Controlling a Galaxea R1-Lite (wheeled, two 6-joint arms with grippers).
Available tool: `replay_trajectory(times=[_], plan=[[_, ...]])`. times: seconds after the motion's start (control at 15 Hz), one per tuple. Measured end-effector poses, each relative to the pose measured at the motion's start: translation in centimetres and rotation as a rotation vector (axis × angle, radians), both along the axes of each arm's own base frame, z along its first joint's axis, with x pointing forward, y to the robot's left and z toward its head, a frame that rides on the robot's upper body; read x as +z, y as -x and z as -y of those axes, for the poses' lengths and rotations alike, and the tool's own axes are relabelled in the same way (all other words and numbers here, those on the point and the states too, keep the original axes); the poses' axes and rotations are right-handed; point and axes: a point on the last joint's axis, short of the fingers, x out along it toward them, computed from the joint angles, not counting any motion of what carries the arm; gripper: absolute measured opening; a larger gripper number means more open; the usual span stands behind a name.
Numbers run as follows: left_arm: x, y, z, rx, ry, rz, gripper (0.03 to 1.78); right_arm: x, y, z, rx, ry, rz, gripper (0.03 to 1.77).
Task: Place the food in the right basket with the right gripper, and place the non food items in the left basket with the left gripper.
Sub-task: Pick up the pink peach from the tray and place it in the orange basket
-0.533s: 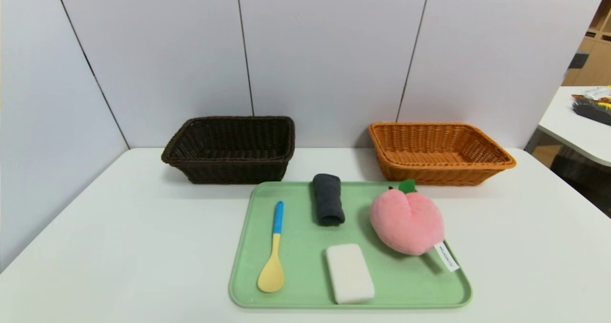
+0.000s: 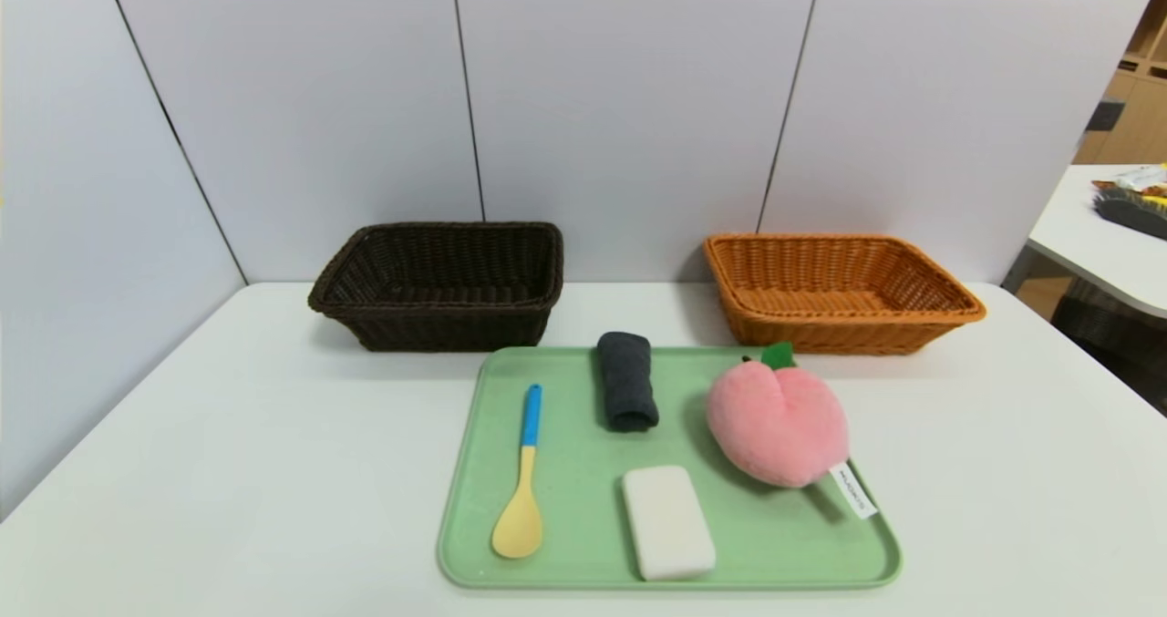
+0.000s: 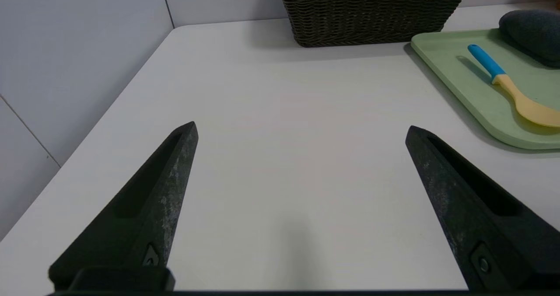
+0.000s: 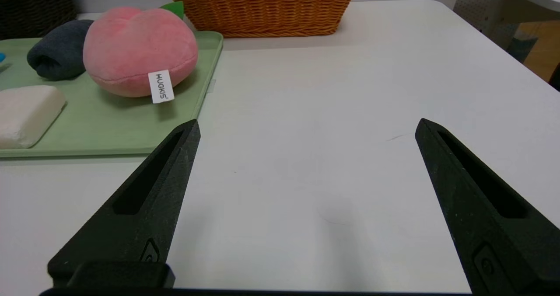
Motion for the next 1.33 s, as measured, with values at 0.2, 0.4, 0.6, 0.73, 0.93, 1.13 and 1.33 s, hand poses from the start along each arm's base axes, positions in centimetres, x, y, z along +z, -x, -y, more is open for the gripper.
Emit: replay_trajectory(times=[0.2,0.4,0.6,0.73,0.93,1.13,1.33], plan=[[0.0,0.0,0.0,0.002,0.001,-0.005,1.69,0.0,0.0,0.0,0.000,0.004,-0.015,1.70],[1.1,0.6,0.0,-0.006,-0.003,-0.018,1.69,0.6,0.2,-0.1,0.025,0.044,0.010,1.70],[4.9,2.0,0.1,-0.036,-0.005,-0.014,1.69,4.8,1.7,-0.2,0.069,0.053,0.070,1.70],[8.8,2.5,0.1,-0.060,-0.008,0.007,1.69,8.9,2.6,-0.3,0.113,0.058,0.069,1.70],[14.4,1.8,0.2,-0.106,-0.029,0.018,1.69,15.6,2.1,-0.3,0.142,0.075,0.072,1.70],[19.2,-1.1,0.3,-0.132,-0.043,-0.013,1.69,22.4,-1.1,-0.3,0.155,0.073,0.024,1.70],[22.3,-6.0,0.4,-0.156,-0.051,-0.082,1.69,26.4,-7.5,-0.5,0.177,0.050,-0.091,1.70]])
